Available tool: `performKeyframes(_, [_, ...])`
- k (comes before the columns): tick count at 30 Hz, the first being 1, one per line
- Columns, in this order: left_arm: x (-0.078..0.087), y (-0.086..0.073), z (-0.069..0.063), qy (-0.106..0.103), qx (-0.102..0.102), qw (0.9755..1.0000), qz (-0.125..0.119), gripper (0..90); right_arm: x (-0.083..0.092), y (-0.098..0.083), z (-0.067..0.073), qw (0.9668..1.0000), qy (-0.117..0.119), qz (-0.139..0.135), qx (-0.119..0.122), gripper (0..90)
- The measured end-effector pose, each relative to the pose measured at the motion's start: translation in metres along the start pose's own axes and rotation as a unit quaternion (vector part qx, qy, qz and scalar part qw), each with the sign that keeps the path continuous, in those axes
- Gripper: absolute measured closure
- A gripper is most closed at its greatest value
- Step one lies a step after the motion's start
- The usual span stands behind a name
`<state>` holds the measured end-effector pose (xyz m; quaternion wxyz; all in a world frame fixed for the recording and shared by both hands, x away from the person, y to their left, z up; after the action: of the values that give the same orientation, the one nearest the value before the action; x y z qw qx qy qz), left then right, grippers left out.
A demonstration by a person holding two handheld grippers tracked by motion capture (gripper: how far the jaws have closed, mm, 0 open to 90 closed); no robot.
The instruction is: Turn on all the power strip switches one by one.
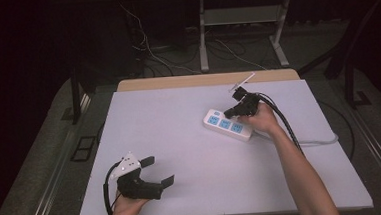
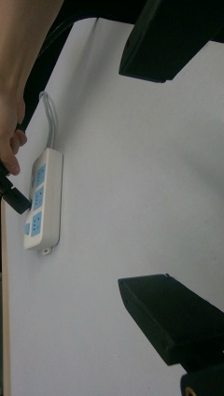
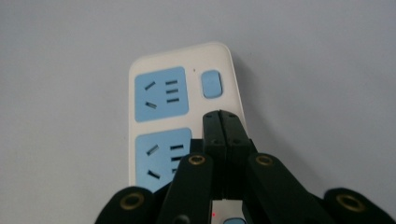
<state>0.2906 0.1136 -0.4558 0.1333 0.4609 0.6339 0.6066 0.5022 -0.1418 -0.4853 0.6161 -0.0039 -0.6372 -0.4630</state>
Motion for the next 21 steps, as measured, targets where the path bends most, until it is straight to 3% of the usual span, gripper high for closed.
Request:
performKeyframes(6, [0.000,0.000,0.000,0.000,0.002,1.0000,-0.001,0.0,0.003,0.001,-0.001,0.9998,-0.010,0.016,0.008,90.0])
performKeyframes(8, [-0.001,0.000,0.000,0.000,0.001,1.0000,0.000,0.0,0.008,0.005,-0.002,1.0000,-0.002,0.003,0.002,90.0])
performKeyframes(21, [-0.001,0.000,0.000,0.001,-0.001,1.0000,0.001,0.0,0.024,0.027,0.001,0.9999,-0.004,-0.010,0.010,90.0])
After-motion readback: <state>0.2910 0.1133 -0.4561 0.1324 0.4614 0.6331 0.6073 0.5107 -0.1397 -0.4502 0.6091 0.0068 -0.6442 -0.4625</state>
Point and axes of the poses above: each handheld gripper's, and its own axes: x roughly backward along the jaws, y roughly out of its top, z roughly to its left, the point moved 9 cm from there along -x, roughly forward along the jaws
